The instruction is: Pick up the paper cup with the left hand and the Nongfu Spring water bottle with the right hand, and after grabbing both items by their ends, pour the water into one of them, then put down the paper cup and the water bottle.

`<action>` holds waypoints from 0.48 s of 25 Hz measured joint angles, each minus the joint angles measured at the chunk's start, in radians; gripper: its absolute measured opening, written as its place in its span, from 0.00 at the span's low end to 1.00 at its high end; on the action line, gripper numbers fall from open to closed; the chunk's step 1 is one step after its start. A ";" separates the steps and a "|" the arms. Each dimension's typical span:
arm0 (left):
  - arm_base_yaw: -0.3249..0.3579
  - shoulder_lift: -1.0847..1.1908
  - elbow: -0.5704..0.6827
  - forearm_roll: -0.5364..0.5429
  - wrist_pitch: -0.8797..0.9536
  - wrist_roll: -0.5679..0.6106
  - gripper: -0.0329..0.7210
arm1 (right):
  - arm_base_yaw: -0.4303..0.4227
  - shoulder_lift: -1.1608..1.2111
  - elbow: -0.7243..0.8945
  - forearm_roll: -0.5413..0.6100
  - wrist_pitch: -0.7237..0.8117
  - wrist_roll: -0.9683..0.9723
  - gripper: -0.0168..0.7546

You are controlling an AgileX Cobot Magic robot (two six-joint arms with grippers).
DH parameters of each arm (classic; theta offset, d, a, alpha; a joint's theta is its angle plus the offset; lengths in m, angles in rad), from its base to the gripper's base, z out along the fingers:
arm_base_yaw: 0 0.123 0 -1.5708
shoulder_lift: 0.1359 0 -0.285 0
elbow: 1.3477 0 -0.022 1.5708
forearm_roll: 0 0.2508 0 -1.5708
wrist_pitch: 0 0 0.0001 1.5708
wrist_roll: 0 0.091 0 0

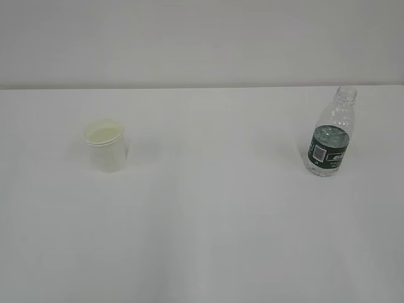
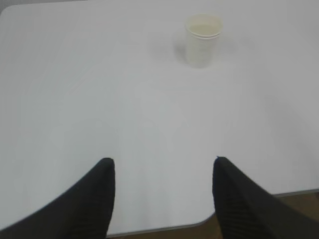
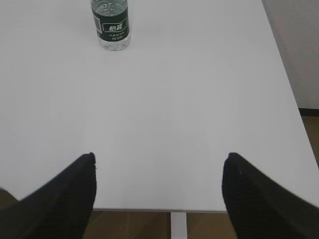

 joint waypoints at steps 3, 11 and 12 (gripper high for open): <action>0.047 0.000 0.000 0.000 0.000 0.000 0.62 | -0.034 0.000 0.000 0.002 0.000 0.000 0.78; 0.111 0.000 0.000 0.000 0.000 0.000 0.61 | -0.044 -0.063 0.000 0.004 0.000 0.000 0.78; 0.111 0.000 0.000 0.000 0.000 0.000 0.60 | -0.044 -0.086 0.000 0.004 0.000 0.000 0.78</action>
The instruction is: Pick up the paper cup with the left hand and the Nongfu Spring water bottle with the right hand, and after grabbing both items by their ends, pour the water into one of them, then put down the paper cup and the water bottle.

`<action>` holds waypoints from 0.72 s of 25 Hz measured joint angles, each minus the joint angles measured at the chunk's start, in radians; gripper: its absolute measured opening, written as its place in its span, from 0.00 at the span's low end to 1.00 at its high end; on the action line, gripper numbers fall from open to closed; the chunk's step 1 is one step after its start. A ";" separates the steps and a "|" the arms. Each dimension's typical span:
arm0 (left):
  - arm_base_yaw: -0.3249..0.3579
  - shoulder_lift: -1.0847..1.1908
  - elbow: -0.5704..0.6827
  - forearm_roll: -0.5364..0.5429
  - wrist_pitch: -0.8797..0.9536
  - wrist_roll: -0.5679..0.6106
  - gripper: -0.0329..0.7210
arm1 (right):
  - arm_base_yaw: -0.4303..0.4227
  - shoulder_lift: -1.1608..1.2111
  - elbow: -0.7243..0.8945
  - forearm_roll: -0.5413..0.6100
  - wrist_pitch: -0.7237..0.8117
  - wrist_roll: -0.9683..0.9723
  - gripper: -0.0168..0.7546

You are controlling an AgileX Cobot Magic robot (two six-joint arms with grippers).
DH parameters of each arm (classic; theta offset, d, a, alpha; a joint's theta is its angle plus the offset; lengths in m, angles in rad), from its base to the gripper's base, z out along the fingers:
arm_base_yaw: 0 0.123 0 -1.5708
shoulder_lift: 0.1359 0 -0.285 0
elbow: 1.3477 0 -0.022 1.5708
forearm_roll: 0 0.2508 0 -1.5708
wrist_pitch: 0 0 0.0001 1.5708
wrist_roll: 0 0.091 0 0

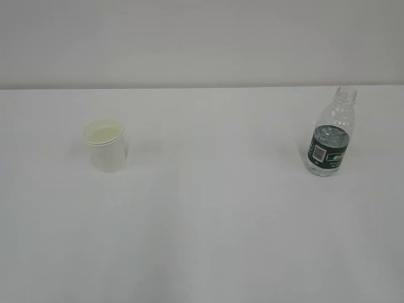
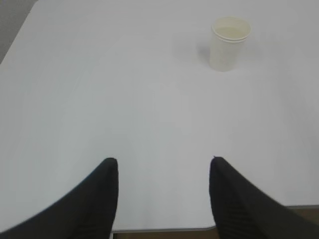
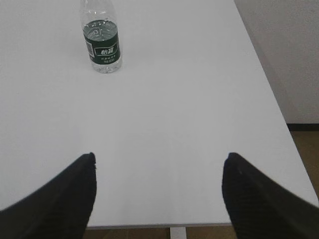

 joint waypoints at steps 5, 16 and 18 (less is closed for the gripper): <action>0.000 0.000 0.000 0.000 0.000 0.002 0.57 | -0.002 -0.022 0.000 0.000 0.000 0.010 0.78; 0.044 0.000 0.000 0.000 0.000 0.002 0.56 | -0.014 -0.022 0.000 0.006 0.000 0.010 0.78; 0.044 0.000 0.000 0.000 0.000 0.002 0.56 | -0.014 -0.022 0.000 0.006 0.000 0.010 0.78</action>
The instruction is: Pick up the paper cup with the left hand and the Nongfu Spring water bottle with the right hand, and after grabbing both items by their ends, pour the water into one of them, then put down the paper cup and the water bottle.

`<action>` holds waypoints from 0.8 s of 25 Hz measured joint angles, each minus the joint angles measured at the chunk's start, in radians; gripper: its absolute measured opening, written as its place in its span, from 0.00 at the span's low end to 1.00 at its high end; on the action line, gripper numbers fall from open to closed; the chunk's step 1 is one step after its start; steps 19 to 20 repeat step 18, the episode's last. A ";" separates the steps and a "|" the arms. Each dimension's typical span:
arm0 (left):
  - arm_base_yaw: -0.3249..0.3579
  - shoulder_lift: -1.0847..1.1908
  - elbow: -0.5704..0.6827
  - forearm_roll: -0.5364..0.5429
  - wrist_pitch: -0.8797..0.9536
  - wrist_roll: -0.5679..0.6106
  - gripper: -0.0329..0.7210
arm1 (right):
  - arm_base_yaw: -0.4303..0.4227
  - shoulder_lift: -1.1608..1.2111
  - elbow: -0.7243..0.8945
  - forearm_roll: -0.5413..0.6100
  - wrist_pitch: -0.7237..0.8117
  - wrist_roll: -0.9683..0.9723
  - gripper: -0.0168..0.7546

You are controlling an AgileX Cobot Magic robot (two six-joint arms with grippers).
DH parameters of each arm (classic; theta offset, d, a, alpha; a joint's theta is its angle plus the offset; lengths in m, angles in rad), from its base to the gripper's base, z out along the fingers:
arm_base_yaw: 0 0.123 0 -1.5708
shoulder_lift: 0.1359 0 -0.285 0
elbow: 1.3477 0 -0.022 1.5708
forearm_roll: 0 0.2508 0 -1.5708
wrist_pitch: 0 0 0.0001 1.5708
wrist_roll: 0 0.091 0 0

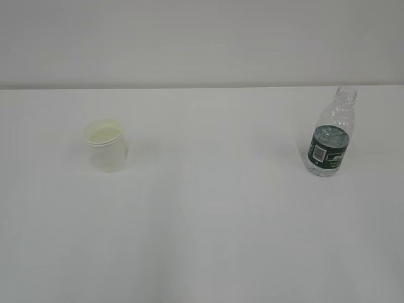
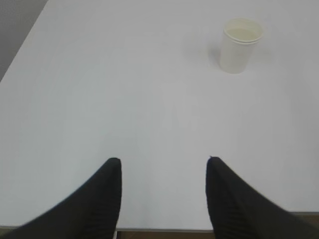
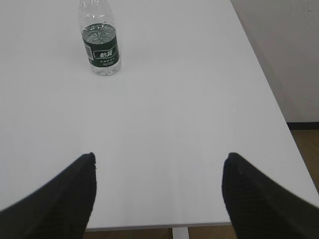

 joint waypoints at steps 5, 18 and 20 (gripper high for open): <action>0.002 0.000 0.000 0.000 0.000 0.000 0.55 | 0.000 0.000 0.000 0.000 0.000 0.000 0.78; 0.002 0.000 0.000 0.000 0.000 0.000 0.49 | 0.000 0.000 0.000 0.000 0.000 0.000 0.78; 0.002 0.000 0.000 0.000 0.000 0.000 0.49 | 0.000 0.000 0.000 0.000 0.000 0.000 0.78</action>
